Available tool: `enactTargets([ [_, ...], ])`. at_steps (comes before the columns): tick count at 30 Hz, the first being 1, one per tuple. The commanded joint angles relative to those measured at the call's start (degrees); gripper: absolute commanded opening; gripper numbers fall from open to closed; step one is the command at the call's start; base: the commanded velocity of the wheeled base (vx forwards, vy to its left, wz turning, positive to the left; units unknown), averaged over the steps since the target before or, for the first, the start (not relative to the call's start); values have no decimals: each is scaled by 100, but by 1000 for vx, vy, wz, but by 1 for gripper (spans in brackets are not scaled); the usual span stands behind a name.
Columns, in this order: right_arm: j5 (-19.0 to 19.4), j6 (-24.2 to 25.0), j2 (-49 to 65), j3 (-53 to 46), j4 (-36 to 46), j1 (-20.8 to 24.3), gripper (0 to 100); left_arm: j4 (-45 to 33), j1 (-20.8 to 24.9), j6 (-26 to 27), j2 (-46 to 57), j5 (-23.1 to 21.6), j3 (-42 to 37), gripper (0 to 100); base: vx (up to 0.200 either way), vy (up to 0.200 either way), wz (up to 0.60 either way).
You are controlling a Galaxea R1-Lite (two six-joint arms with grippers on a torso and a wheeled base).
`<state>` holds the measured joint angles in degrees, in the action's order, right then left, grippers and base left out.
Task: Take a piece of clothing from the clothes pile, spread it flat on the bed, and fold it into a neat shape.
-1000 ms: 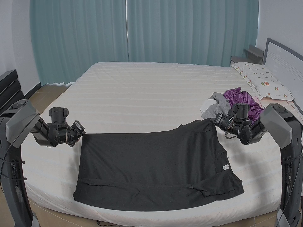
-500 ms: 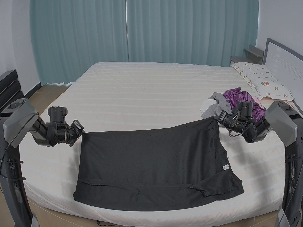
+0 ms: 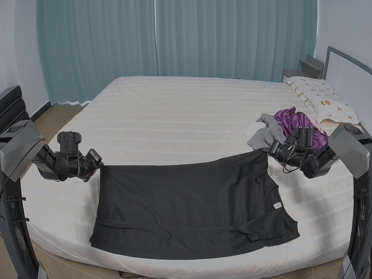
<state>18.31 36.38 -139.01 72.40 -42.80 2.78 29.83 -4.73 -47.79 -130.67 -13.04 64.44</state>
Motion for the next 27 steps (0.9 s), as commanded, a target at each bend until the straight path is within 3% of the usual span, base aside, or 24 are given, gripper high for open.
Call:
enactTargets([
  [1, 67, 1, 331, -358, -27, -23, 0, 5, -10, 6, 244, -58, -186, 0, 0, 0, 0],
  [27, 612, -52, 1139, -1896, -167, -129, 0, 32, -10, 288, 1000, -207, -1346, 0, 0, 0, 0],
])
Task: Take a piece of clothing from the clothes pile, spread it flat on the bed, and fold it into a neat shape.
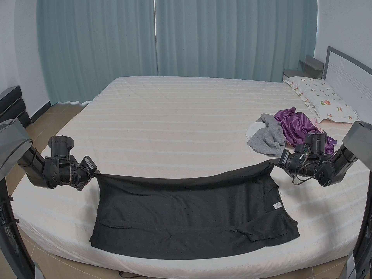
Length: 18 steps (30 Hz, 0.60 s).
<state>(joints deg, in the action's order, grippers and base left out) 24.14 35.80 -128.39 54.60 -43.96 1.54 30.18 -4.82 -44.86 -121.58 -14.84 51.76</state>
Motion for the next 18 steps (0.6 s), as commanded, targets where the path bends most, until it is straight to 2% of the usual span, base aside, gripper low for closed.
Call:
enactTargets([
  [1, 30, 14, 77, -125, -113, -4, 0, 5, -2, -5, 73, -28, -70, 0, 0, 0, 0],
  [18, 47, 50, -195, 490, -201, -189, 0, 5, 7, -93, 38, -19, 554, 0, 0, 0, 0],
])
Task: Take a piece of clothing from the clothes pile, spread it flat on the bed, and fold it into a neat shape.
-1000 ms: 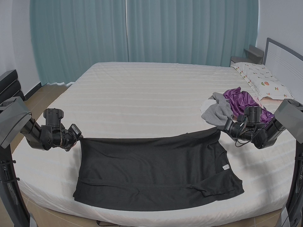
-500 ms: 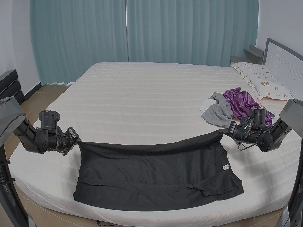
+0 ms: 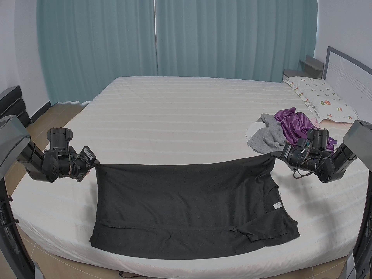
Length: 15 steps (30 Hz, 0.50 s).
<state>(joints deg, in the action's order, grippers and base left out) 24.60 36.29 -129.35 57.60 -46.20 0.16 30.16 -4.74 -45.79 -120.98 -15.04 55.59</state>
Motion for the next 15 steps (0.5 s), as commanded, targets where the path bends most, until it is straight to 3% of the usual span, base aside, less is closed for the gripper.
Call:
enactTargets([
  [1, -8, 10, -125, 313, 59, -51, 0, -1, 8, 8, -84, 1, 286, 0, 0, 0, 0],
  [10, -17, 1, -55, 181, 67, 28, 0, -1, 17, 17, -286, 10, 356, 0, 0, 0, 0],
  [15, 10, -52, 306, -346, 59, 19, 0, -10, 17, 79, -110, -7, -13, 0, 0, 0, 0],
])
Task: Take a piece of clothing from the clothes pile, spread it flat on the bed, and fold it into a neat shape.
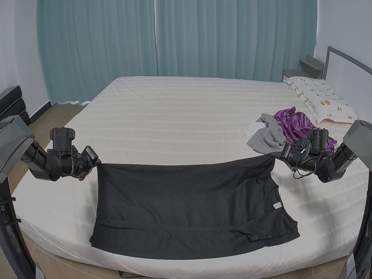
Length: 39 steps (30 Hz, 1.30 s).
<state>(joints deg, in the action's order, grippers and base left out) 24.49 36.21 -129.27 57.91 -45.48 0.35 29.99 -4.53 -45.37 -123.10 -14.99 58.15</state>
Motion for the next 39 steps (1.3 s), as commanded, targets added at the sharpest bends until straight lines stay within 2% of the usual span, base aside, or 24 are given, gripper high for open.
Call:
enactTargets([
  [1, 29, -52, 332, -447, -31, -9, 0, 7, -4, 64, 146, -12, -322, 0, 0, 0, 0],
  [7, 311, -131, 868, -1194, -40, -167, 0, -11, -30, 406, 700, -12, -981, 0, 0, 0, 0],
  [14, 381, -536, 1062, -2152, -84, -167, 0, 77, 5, 1118, 823, -21, -2071, 0, 0, 0, 0],
  [18, 425, -870, 1018, -2521, -145, -185, 0, 675, -4, 1180, 814, -12, -2572, 0, 0, 0, 0],
  [22, 443, -958, 1079, -2785, -189, -255, 0, 1150, -21, 1171, 805, -12, -2923, 0, 0, 0, 0],
  [39, 469, -1379, 675, -3171, -198, -290, 0, 1255, 23, 1224, 550, -30, -3389, 0, 0, 0, 0],
])
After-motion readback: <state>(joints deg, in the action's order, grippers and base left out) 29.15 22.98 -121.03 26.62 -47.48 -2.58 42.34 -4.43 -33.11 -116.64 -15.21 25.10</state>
